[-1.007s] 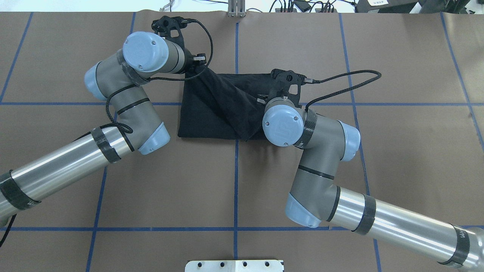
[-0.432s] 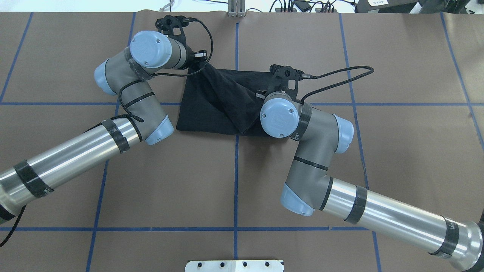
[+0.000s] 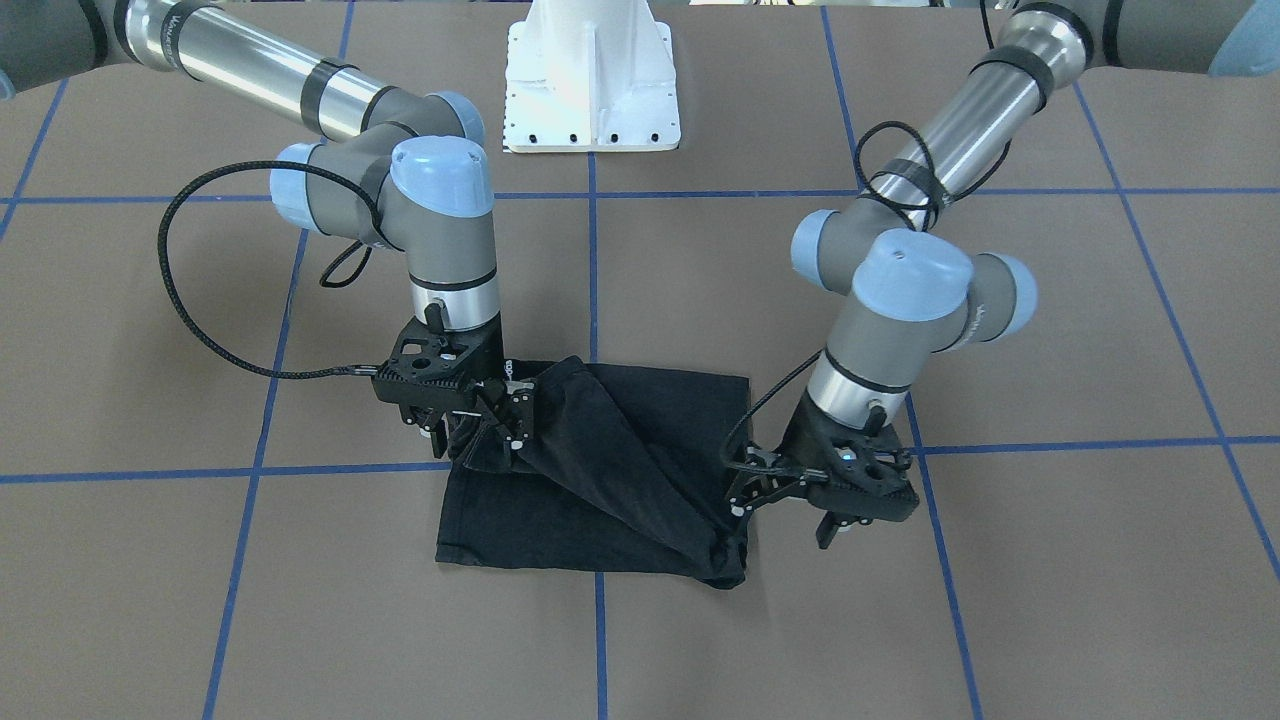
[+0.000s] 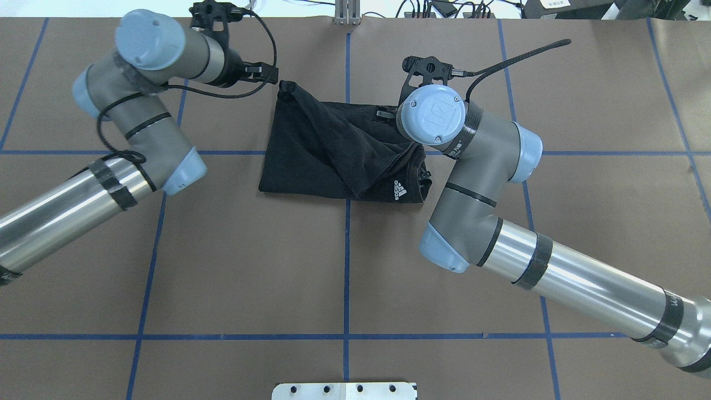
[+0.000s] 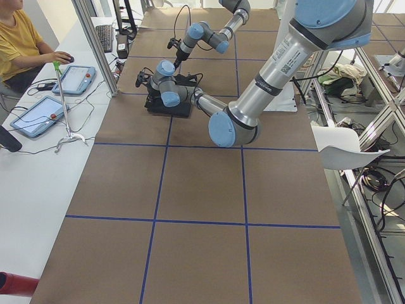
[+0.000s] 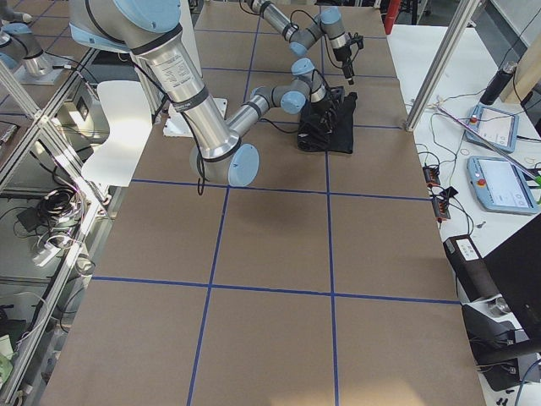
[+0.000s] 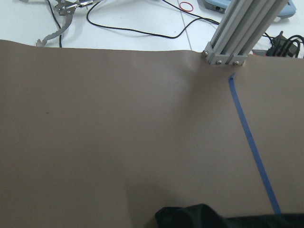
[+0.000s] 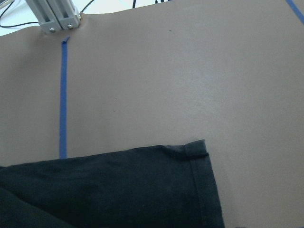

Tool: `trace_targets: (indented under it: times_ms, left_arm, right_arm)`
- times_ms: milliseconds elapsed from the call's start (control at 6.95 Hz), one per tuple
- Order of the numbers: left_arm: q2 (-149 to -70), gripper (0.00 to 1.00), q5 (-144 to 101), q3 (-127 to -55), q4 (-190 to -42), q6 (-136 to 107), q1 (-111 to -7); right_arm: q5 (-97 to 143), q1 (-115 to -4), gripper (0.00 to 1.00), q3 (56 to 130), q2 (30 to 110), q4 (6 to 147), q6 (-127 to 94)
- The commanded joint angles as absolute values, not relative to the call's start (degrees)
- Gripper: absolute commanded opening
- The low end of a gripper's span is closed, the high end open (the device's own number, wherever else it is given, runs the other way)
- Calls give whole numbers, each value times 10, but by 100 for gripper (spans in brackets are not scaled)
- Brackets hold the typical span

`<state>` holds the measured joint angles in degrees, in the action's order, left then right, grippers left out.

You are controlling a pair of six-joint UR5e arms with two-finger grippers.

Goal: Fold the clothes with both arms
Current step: 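Open both grippers and raise them off the folded shirt, then lower the right gripper onto the folded shirt and press it flat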

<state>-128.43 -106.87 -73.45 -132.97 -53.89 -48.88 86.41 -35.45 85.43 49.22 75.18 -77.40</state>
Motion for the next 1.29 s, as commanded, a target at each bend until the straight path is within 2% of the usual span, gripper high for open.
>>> trace_targets:
  times_ms: [0,288,576,719,1151]
  left_arm:
    - [-1197,100,-1106,-830,-1331,-489,-505]
    - [-1195,100,-1106,-832,-1332,-489,-505]
    - [-1195,100,-1105,-832,-1333,-490,-505]
    - [-1195,100,-1105,-832,-1333,-490,-505]
    - [-1195,100,-1105,-831,-1333,-490,-505]
  right_arm:
    - [861,-325,100,862,461,777,-775]
    - [808,-273,85,845,405,853,-863]
    - [745,-237,82,804,386,900,-833]
    - [740,-233,82,808,388,935,-759]
    - [715,-206,81,809,395,945,-742]
